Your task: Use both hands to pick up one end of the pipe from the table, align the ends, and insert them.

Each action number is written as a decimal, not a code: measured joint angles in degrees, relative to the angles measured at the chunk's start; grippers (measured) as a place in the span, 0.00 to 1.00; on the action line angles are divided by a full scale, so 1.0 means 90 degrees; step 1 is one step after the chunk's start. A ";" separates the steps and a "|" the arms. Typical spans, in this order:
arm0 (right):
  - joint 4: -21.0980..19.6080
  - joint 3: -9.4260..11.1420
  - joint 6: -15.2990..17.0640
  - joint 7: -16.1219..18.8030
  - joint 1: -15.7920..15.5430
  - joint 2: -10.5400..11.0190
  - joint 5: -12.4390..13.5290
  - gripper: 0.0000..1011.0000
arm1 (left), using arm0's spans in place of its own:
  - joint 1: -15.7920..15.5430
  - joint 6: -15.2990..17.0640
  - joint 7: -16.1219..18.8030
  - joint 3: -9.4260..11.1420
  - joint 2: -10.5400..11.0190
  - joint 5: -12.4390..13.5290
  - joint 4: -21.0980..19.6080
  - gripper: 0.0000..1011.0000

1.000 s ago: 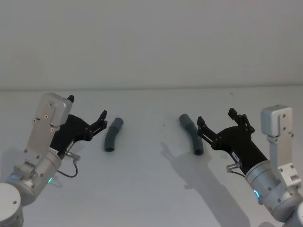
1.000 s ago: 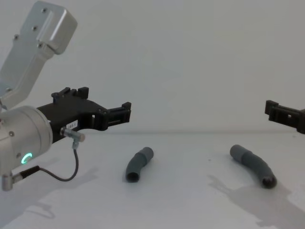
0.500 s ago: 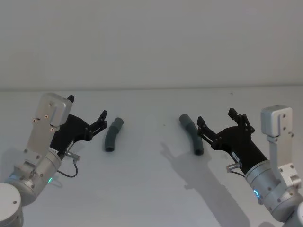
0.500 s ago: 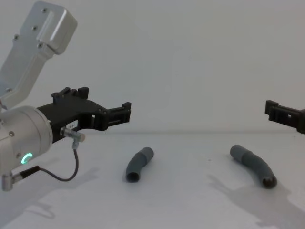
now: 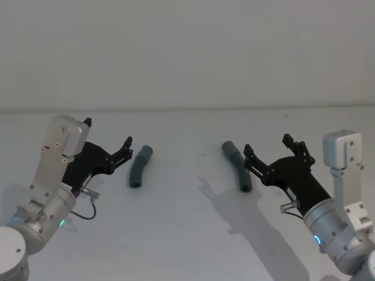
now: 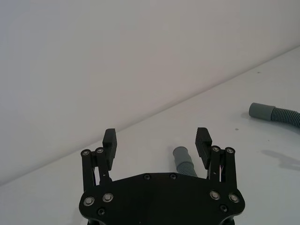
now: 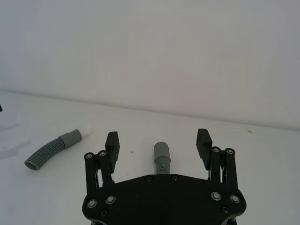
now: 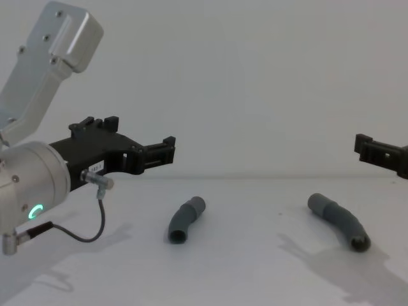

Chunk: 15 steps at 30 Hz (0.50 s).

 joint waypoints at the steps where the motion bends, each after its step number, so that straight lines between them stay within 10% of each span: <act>1: 0.0000 0.0000 0.0000 0.0000 0.0000 0.0000 0.0000 0.99 | 0.0000 0.0000 0.0000 0.0000 0.0000 0.0000 0.0000 0.99; 15: 0.0000 0.0000 0.0000 0.0000 0.0000 0.0000 0.0000 0.99 | 0.0000 0.0000 0.0000 0.0000 0.0000 0.0000 0.0000 0.99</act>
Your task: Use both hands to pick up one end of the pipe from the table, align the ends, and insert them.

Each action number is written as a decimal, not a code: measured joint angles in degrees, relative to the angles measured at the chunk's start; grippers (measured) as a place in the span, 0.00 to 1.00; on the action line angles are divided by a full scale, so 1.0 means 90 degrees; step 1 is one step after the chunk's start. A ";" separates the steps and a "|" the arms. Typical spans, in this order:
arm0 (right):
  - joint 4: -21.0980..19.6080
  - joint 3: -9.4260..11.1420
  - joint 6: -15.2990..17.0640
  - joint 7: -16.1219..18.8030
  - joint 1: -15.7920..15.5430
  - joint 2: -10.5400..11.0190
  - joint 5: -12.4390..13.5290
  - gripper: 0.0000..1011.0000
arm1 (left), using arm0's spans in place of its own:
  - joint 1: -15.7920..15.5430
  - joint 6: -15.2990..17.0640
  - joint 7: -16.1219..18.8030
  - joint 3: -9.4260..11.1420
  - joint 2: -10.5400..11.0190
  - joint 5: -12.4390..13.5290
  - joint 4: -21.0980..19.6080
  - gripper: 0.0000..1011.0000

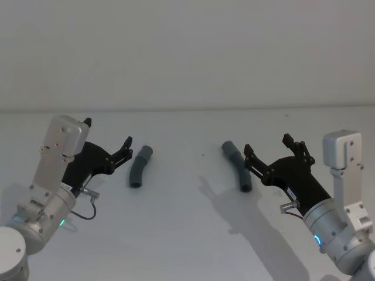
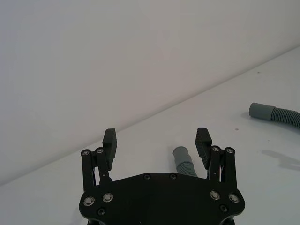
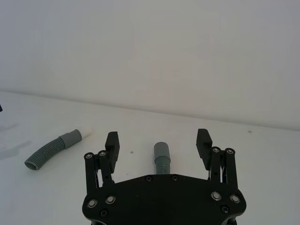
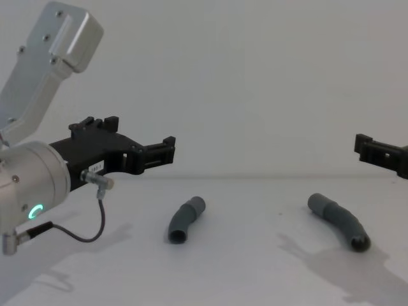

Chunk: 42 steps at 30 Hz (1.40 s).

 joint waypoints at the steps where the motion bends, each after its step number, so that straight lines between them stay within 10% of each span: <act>1: 0.0000 0.0000 0.0000 0.0000 0.0000 0.0000 0.0000 0.99 | 0.0000 0.0000 0.0000 0.0000 0.0000 0.0000 0.0000 0.99; 42: 0.0000 0.0000 0.0000 0.0000 0.0000 0.0000 0.0000 0.99 | -0.0008 0.0004 -0.0010 -0.0004 -0.0005 -0.0002 0.0003 0.99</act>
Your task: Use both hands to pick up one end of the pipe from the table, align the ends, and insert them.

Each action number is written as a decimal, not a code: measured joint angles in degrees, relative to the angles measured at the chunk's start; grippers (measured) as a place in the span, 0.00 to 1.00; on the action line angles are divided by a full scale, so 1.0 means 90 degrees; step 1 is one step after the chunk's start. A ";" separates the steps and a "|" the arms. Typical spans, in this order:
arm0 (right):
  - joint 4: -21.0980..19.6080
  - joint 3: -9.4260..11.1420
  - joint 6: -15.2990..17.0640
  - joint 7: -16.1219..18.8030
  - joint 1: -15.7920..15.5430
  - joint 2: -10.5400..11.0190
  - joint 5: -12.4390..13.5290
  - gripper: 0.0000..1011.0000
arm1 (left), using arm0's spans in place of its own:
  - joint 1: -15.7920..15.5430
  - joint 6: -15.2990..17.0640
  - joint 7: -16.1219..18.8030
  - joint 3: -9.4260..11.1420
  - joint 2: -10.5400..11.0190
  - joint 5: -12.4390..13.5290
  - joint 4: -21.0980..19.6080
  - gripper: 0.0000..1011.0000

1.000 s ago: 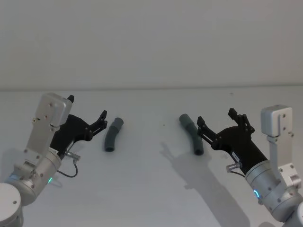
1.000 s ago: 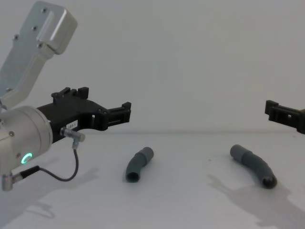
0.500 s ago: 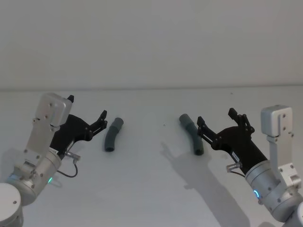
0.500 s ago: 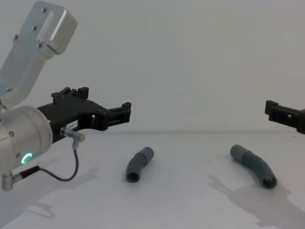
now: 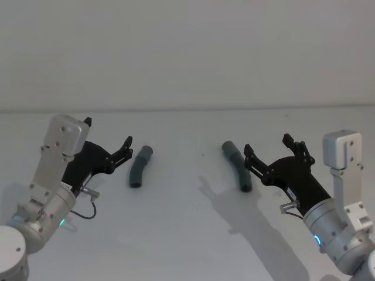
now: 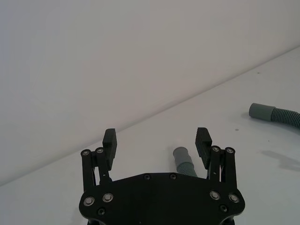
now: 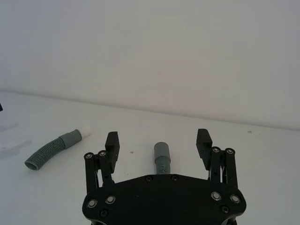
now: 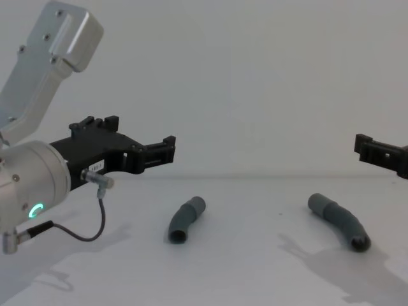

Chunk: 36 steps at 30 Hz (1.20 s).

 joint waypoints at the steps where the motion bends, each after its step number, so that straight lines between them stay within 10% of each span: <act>1: 0.0000 0.0000 0.0000 0.0000 0.0000 0.0000 0.0000 0.99 | -0.0016 0.0011 -0.0022 -0.0004 -0.0004 -0.0007 0.0013 0.99; 36: 0.0000 0.0000 0.0000 0.0000 0.0000 0.0000 0.0000 0.99 | -0.1509 0.1986 -0.1508 0.0009 -0.0470 -0.0994 0.1309 0.99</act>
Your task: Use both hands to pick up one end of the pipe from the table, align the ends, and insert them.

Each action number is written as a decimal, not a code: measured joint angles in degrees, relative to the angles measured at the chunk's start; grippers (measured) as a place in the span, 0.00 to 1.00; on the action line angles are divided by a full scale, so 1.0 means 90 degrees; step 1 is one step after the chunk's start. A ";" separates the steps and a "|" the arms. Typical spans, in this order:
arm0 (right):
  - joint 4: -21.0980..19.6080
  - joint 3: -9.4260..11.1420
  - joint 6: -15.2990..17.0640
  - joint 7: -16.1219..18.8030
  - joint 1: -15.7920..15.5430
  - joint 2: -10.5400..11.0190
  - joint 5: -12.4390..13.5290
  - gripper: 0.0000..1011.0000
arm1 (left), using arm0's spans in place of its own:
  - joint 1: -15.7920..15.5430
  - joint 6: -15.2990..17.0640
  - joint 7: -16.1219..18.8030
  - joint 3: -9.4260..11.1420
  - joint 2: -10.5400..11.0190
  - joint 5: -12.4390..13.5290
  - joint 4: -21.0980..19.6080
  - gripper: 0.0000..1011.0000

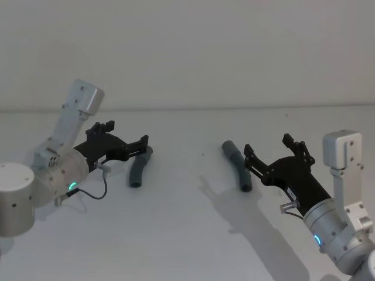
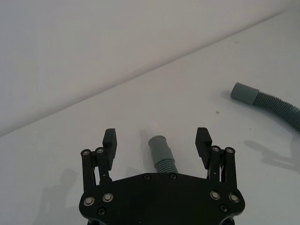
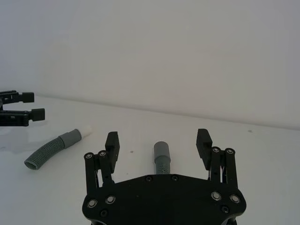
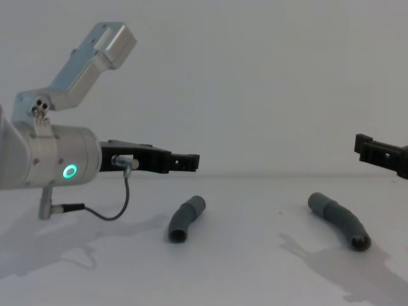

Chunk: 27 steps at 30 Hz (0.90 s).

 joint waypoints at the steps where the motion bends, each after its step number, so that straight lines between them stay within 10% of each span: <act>1: 0.0000 0.0000 0.0000 0.0000 0.0000 0.0000 0.0000 0.99 | -0.0062 0.0107 -0.0020 0.0031 -0.0006 0.0007 0.0021 0.99; 27: 0.0000 0.0000 0.0000 0.0000 0.0000 0.0000 0.0000 0.99 | -0.0766 0.1382 0.0160 0.0493 -0.0219 0.0579 0.0372 0.99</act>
